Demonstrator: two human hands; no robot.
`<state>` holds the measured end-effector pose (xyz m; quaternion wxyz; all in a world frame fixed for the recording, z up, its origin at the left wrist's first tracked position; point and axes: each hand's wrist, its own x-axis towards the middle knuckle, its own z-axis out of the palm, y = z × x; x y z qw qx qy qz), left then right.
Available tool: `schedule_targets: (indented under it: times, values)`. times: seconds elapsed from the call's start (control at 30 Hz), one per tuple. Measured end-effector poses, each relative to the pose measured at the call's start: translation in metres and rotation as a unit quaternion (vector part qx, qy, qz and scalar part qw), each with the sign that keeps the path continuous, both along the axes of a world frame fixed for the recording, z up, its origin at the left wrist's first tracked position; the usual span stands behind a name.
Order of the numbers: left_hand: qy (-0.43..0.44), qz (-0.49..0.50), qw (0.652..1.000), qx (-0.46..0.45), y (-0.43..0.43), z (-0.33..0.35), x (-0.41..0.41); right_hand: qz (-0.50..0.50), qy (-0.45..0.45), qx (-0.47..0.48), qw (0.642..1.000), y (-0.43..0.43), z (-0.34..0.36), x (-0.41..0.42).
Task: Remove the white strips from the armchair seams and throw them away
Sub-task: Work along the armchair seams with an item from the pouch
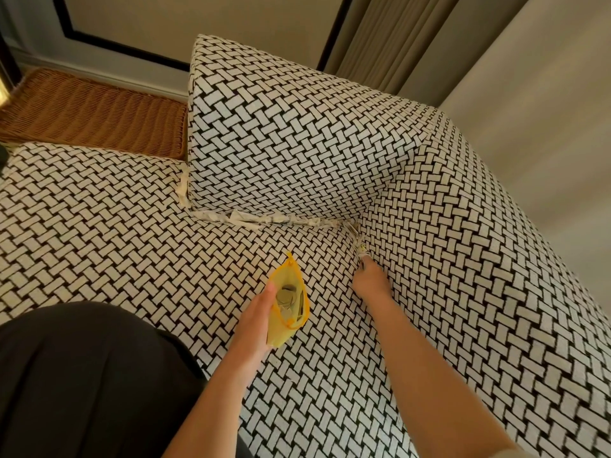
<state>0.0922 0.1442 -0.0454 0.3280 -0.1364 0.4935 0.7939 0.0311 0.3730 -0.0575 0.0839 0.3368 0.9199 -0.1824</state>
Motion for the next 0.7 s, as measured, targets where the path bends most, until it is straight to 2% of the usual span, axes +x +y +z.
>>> schedule_targets:
  times: [0.13,0.27,0.47,0.57,0.7]
  values:
    - [0.015,-0.002,1.0,0.005,-0.001,0.0,0.001,-0.032,-0.013,-0.085,0.996,0.002,0.011,-0.016]
    - [0.011,0.003,1.0,0.014,-0.001,0.001,0.001,-0.043,-0.062,-0.085,0.993,-0.003,0.021,-0.024]
    - [0.034,-0.002,0.999,0.003,-0.001,0.002,0.002,-0.067,-0.158,-0.14,0.975,-0.01,0.045,-0.029]
    - [0.039,-0.002,0.999,0.004,-0.001,0.002,0.003,-0.046,-0.128,-0.102,0.985,-0.009,0.039,-0.029]
    - [0.016,0.004,1.0,0.009,-0.001,0.004,0.001,-0.053,0.0,-0.007,0.999,-0.014,0.018,-0.011]
